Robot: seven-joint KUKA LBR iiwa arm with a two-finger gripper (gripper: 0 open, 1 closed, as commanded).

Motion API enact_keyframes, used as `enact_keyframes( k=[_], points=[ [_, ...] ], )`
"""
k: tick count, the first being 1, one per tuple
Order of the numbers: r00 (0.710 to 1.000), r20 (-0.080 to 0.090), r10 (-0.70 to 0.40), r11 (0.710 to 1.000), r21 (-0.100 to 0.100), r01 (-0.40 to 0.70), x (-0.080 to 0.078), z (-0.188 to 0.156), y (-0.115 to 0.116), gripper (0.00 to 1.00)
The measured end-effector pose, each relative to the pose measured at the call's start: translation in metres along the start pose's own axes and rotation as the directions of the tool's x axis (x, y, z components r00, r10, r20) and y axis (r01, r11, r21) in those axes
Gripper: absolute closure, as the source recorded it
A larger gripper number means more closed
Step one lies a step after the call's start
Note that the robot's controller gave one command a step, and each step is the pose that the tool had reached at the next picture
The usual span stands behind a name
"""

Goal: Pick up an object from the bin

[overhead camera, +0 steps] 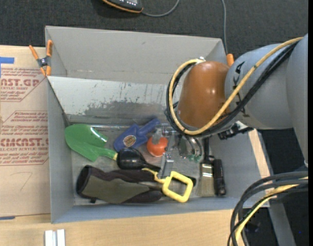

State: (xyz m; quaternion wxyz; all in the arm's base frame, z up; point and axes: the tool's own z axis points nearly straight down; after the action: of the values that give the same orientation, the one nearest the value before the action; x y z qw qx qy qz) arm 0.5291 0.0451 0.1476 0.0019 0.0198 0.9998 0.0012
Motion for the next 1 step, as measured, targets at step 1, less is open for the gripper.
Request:
enact_keyframes(
  k=[1],
  points=[
    [1.000, 0.005, 0.023, 1.000, -0.002, -0.023, -0.0025, 0.0042, -0.0014, 0.00]
  ],
)
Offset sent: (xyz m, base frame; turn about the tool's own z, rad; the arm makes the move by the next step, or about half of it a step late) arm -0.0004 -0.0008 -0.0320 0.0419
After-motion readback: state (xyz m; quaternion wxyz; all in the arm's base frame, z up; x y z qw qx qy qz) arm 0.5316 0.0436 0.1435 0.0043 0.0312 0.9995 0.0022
